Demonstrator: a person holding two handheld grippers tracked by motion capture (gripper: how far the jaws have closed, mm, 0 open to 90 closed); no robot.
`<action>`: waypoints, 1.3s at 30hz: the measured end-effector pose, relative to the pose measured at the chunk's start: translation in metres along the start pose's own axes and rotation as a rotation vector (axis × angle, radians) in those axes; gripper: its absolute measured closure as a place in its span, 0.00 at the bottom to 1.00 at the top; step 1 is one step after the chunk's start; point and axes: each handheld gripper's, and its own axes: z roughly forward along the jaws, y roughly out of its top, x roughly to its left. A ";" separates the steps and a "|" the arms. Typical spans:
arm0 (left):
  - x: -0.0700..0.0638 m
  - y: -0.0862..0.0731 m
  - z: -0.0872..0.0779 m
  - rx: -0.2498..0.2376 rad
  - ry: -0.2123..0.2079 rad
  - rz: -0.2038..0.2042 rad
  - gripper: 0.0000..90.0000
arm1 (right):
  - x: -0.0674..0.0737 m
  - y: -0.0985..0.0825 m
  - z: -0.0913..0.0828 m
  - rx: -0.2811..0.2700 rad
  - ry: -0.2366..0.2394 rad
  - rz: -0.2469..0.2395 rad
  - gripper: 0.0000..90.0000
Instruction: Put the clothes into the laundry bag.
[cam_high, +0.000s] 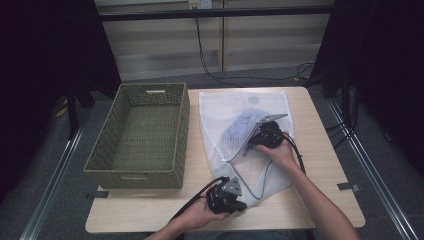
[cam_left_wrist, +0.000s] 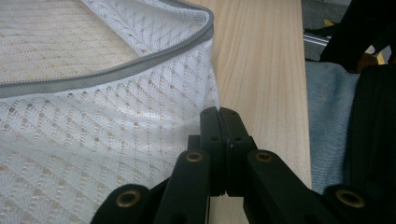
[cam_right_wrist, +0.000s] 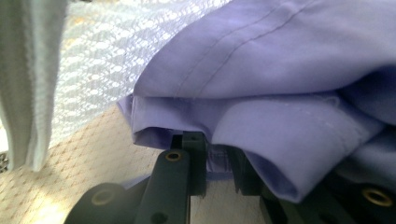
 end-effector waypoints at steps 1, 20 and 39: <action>0.000 0.000 0.000 0.000 0.000 0.000 1.00 | 0.000 0.001 0.000 0.005 -0.012 0.003 0.87; 0.000 0.000 0.000 0.003 0.000 -0.006 1.00 | -0.002 0.006 0.006 -0.011 -0.058 -0.002 0.84; 0.000 0.000 0.000 0.002 0.000 -0.009 1.00 | 0.006 -0.006 -0.033 -0.091 0.125 -0.031 0.60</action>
